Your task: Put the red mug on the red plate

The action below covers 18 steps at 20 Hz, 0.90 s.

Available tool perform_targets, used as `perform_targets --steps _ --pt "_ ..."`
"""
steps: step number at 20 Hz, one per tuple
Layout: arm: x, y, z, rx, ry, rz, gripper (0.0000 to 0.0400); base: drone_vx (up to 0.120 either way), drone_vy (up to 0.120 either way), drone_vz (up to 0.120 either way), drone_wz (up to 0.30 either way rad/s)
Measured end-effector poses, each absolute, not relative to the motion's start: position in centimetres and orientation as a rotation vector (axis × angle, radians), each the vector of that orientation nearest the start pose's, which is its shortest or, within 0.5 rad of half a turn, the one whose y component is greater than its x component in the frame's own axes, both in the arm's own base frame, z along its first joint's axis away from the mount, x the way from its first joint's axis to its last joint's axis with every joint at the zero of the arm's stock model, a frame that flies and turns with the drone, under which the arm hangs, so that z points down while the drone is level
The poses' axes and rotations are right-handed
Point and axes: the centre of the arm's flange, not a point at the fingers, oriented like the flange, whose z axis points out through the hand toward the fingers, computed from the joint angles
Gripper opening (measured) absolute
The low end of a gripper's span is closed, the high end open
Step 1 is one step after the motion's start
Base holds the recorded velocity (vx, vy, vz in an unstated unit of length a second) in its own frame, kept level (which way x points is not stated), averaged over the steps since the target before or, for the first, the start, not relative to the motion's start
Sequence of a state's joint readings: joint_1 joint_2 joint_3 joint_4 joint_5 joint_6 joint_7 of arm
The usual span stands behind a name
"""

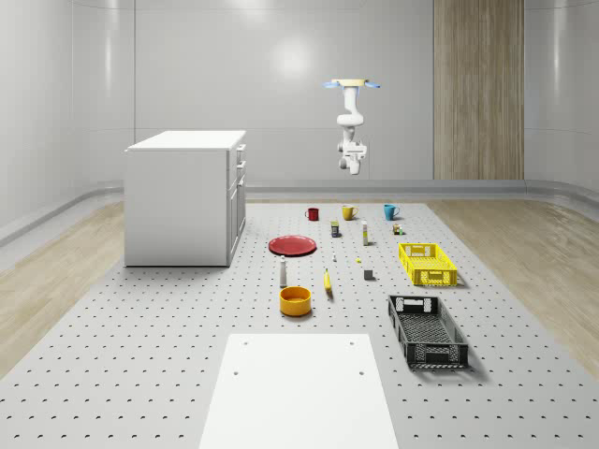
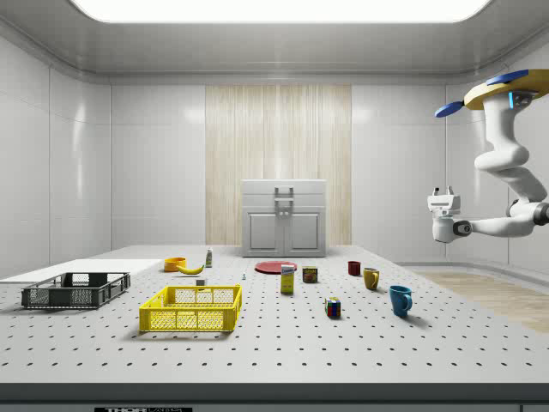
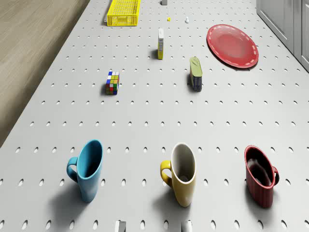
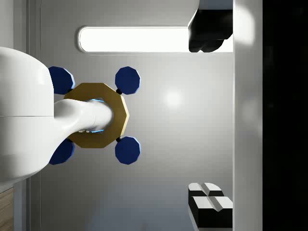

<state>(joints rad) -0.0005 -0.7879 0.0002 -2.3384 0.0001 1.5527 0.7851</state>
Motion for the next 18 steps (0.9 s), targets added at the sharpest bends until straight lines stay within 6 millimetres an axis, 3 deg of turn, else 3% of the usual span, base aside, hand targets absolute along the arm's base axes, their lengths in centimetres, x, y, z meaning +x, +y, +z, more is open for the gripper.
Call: perform_targets --steps 2,8,15,18 --pt "30.2 0.0 61.3 -2.901 1.202 -0.006 0.04 0.0 0.0 0.0 0.0" --pt "30.2 0.0 65.4 -2.899 1.201 -0.012 0.04 0.007 -0.12 0.0 0.0" --pt "30.4 0.0 68.1 -2.897 1.2 -0.02 0.04 0.12 -0.12 0.0 0.0" --pt "30.4 0.0 68.6 -2.897 1.2 -0.024 0.04 0.027 -0.12 0.0 0.0"
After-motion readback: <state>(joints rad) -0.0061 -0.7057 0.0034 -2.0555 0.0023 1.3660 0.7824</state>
